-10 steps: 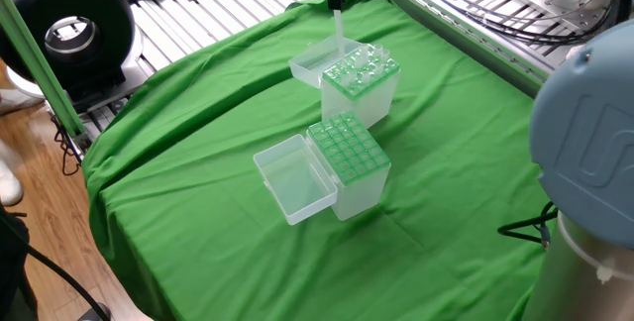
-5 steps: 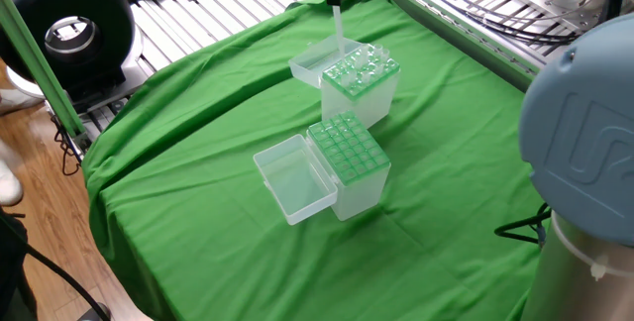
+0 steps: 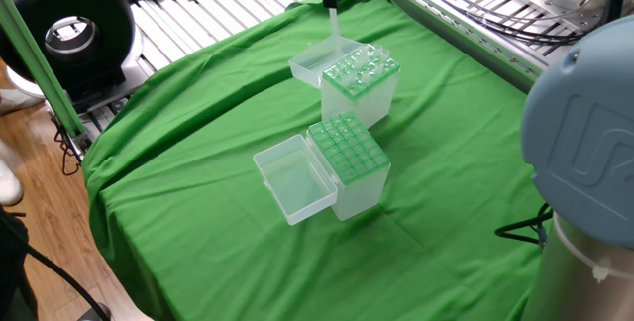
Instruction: Insert a large pipette tip into the holder for large pipette tips
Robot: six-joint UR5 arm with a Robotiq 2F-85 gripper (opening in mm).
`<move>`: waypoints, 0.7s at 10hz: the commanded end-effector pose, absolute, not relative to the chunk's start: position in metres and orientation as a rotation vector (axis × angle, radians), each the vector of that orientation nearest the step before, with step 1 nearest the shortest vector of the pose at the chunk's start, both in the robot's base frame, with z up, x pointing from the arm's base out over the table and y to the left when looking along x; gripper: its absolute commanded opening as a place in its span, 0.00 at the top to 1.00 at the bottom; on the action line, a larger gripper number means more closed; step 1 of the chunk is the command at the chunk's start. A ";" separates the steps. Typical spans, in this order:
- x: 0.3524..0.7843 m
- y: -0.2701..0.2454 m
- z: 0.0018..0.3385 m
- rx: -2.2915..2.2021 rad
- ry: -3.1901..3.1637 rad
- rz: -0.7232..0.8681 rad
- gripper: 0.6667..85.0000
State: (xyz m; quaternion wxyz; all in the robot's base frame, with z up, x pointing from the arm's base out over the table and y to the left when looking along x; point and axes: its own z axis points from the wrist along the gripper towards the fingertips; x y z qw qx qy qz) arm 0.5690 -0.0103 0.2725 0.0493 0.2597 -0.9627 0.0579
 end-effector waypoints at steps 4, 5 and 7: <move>0.571 -0.007 0.259 0.802 -2.960 0.149 1.00; 0.571 -0.007 0.259 0.799 -2.961 0.149 1.00; 0.575 -0.009 0.253 0.815 -2.970 0.145 1.00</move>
